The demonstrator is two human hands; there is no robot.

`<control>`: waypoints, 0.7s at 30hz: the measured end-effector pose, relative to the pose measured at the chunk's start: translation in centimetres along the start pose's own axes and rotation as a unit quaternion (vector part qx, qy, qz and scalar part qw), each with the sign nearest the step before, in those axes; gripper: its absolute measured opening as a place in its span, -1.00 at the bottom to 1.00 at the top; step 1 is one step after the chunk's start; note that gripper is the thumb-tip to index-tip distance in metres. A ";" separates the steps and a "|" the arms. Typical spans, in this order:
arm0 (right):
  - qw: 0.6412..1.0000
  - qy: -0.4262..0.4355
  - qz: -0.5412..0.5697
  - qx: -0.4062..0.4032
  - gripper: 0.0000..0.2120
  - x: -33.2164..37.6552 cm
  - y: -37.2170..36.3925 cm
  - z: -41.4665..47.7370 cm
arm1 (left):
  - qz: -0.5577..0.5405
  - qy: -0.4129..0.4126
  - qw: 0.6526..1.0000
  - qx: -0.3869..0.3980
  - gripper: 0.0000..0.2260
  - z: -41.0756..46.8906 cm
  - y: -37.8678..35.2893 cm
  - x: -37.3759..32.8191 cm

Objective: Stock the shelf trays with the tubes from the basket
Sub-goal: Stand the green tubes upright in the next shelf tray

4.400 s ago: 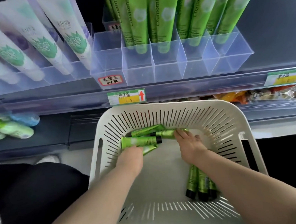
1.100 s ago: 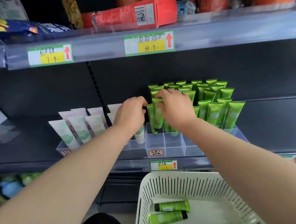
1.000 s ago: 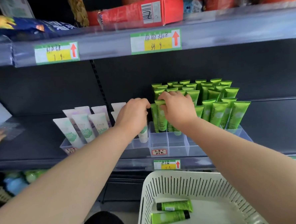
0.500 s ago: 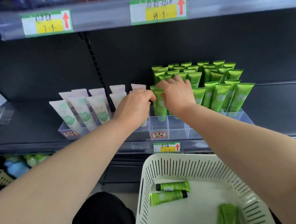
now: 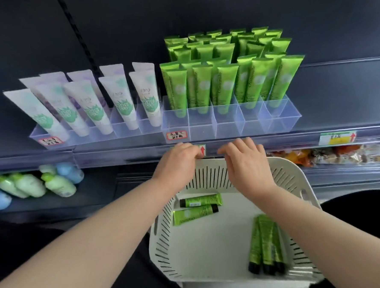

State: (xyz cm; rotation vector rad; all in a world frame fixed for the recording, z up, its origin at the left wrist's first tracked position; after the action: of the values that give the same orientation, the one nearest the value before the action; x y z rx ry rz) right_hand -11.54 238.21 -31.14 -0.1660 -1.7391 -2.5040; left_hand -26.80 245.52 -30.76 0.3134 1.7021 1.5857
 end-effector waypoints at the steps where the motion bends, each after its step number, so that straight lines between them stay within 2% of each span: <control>1: 0.999 -0.007 -0.006 0.032 -0.71 -0.7 -1.2 -1.4 | 0.001 0.021 0.999 0.025 -0.76 -0.2 -1.5 0.3; 4: 0.986 -0.020 -0.013 0.162 -0.67 -2.4 -4.9 -4.7 | 0.029 0.107 0.986 0.127 -0.70 -0.8 -6.0 1.7; 8: 0.953 -0.009 0.005 0.303 -0.63 -3.2 -9.6 -6.9 | 0.017 0.204 0.947 0.246 -0.70 -2.1 -10.6 2.6; 11: 0.928 0.034 0.009 0.370 -0.62 -1.9 -13.0 -7.1 | 0.022 0.239 0.925 0.293 -0.84 -3.2 -12.8 3.3; 14: 0.897 0.084 0.007 0.435 -0.57 0.3 -16.3 -7.0 | 0.024 0.249 0.916 0.312 -0.87 -3.8 -14.1 3.7; 18: 0.873 0.113 0.018 0.473 -0.45 2.3 -18.9 -7.8 | 0.028 0.266 0.913 0.308 -0.77 -3.7 -14.6 4.5; 21: 0.889 0.097 0.004 0.447 -0.57 1.9 -18.8 -8.3 | 0.033 0.251 0.917 0.308 -0.73 -3.4 -15.0 5.1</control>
State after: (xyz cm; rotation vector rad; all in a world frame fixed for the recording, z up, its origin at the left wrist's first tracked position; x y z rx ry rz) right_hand -16.28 237.00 -51.19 0.1419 -2.5346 -1.3981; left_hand -27.75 243.36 -46.80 0.2843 2.6130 1.1891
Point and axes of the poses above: each hand's wrist, its own z-axis towards the middle knuckle, its own y-axis out of the back of the hand, x = y × z, the point moved 3 cm from there along z, towards the middle knuckle, and after that the axes turned 10 degrees about x, right-handed, at the moved point
